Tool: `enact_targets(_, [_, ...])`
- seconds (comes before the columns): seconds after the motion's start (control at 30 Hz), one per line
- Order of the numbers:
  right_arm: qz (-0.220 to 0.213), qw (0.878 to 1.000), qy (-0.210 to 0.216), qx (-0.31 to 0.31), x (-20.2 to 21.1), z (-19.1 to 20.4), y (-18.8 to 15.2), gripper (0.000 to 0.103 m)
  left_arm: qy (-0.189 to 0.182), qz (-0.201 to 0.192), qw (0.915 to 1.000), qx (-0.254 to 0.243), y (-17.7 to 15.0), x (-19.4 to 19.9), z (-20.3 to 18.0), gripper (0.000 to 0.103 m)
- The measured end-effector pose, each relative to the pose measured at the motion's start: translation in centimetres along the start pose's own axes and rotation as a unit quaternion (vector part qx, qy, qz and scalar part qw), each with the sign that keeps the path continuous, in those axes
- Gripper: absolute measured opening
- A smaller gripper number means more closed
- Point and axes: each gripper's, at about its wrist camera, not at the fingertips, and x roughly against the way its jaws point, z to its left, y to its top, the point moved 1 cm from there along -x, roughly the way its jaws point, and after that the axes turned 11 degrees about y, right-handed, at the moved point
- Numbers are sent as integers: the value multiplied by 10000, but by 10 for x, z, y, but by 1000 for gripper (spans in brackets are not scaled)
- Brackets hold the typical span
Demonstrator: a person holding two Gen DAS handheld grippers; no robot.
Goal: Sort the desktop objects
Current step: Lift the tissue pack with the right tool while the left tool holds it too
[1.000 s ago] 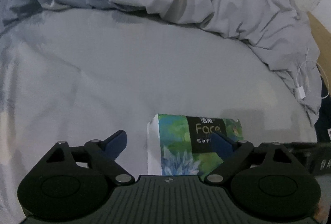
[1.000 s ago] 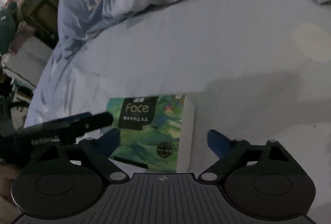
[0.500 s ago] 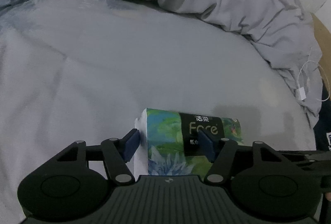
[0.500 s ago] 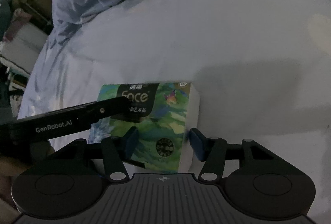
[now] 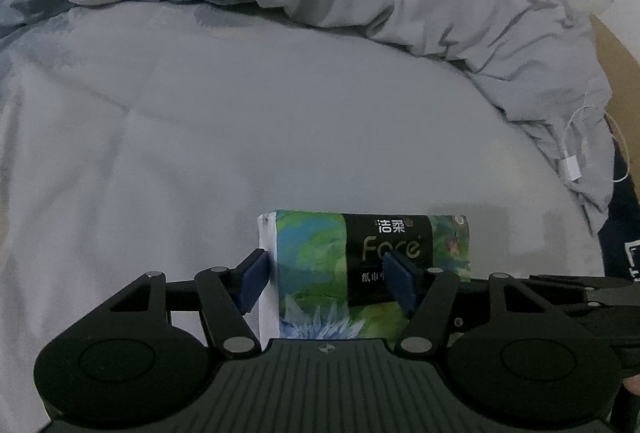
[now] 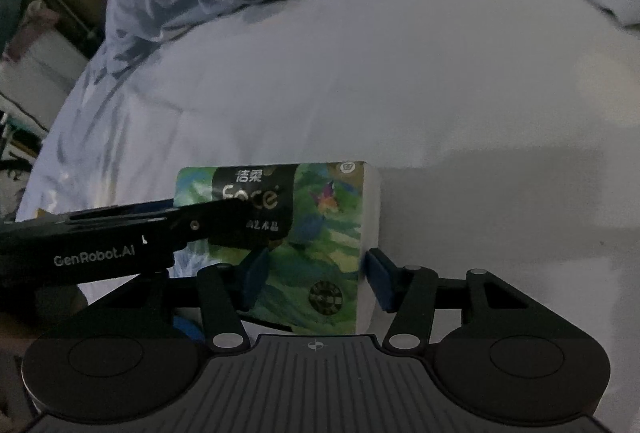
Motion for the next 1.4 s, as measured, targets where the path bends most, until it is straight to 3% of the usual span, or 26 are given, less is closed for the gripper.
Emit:
enact_targets(0.37, [-384, 9985, -129, 361, 62, 38, -8, 58, -113, -429, 9990, 80, -4, 66, -12, 66])
enact_targets(0.87, [-1017, 9911, -104, 852, 192, 118, -25, 58, -228, -1252, 9919, -41, -16, 201, -47, 67])
enact_targets(1.4, [-1556, 9798, -67, 1253, 312, 195, -97, 58, -335, -1899, 9811, -156, -74, 322, -68, 68])
